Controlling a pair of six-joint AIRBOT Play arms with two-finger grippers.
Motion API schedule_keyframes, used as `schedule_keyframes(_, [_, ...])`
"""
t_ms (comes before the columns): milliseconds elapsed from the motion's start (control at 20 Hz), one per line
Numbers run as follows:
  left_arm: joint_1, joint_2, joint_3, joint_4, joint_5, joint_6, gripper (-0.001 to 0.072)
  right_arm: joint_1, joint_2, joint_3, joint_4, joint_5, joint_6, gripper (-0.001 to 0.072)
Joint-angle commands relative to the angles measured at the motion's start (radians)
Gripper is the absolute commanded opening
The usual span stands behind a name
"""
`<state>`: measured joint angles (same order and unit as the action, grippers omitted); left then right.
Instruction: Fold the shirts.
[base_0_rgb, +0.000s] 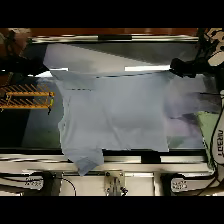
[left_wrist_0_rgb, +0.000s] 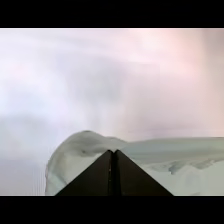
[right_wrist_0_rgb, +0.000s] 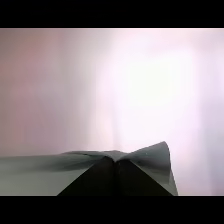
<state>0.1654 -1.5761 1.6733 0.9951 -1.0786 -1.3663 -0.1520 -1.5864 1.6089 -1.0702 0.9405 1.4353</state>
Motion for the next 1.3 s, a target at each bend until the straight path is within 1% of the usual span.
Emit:
schedule_keyframes(0, [-0.033, -0.144, 0.011, -0.02, 0.202, 0.035, 0.0026, 0.031, -0.127, -0.008, 0.089, -0.289, -0.086, 0.0049])
schedule_keyframes(100, [-0.065, -0.186, 0.011, -0.02, 0.251, 0.081, 0.0026, 0.06, -0.171, -0.008, 0.082, -0.338, -0.147, 0.0049])
schedule_keyframes(150, [-0.077, -0.202, 0.01, -0.019, 0.269, 0.101, 0.0027, 0.072, -0.192, -0.008, 0.064, -0.357, -0.151, 0.0049])
schedule_keyframes(200, [-0.087, -0.217, 0.01, -0.019, 0.291, 0.101, 0.0027, 0.08, -0.214, -0.008, 0.057, -0.38, -0.151, 0.0049])
schedule_keyframes(300, [-0.096, -0.242, 0.01, -0.024, 0.34, 0.096, 0.0027, 0.087, -0.248, -0.008, 0.059, -0.426, -0.148, 0.0049])
schedule_keyframes(400, [-0.096, -0.267, 0.01, -0.024, 0.361, 0.056, 0.0027, 0.086, -0.267, -0.008, 0.06, -0.444, -0.11, 0.0049])
schedule_keyframes(500, [-0.097, -0.283, 0.01, -0.024, 0.359, 0.018, 0.0027, 0.085, -0.27, -0.008, 0.06, -0.436, -0.097, 0.0049])
schedule_keyframes(600, [-0.097, -0.282, 0.011, -0.027, 0.338, 0.018, 0.0027, 0.085, -0.266, -0.008, 0.068, -0.402, -0.08, 0.0049])
schedule_keyframes(700, [-0.09, -0.273, 0.018, -0.027, 0.253, 0.019, 0.0027, 0.085, -0.247, -0.008, 0.069, -0.308, -0.074, 0.0049])
schedule_keyframes(800, [-0.077, -0.273, 0.048, -0.024, 0.089, 0.019, 0.0027, 0.085, -0.219, -0.008, 0.049, -0.156, -0.073, 0.0049])
schedule_keyframes(850, [-0.072, -0.273, 0.06, -0.022, -0.007, 0.019, 0.0027, 0.085, -0.207, -0.008, 0.014, -0.065, -0.065, 0.0049])
schedule_keyframes(900, [-0.064, -0.273, 0.064, -0.022, -0.107, 0.018, 0.0027, 0.085, -0.201, -0.008, -0.039, 0.03, -0.051, 0.0049])
schedule_keyframes(950, [-0.057, -0.273, 0.064, -0.017, -0.195, 0.015, 0.0026, 0.085, -0.202, -0.008, -0.126, 0.134, -0.023, 0.0049])
schedule_keyframes(1050, [-0.048, -0.274, 0.063, 0.085, -0.354, -0.029, 0.0026, 0.084, -0.203, -0.008, -0.28, 0.277, 0.023, 0.0049])
schedule_keyframes(1150, [-0.047, -0.274, 0.063, 0.176, -0.449, -0.034, 0.0026, 0.074, -0.203, -0.008, -0.297, 0.322, 0.027, 0.0049])
schedule_keyframes(1250, [-0.047, -0.274, 0.063, 0.191, -0.473, -0.034, 0.0026, 0.064, -0.203, -0.008, -0.277, 0.324, 0.049, 0.0049])
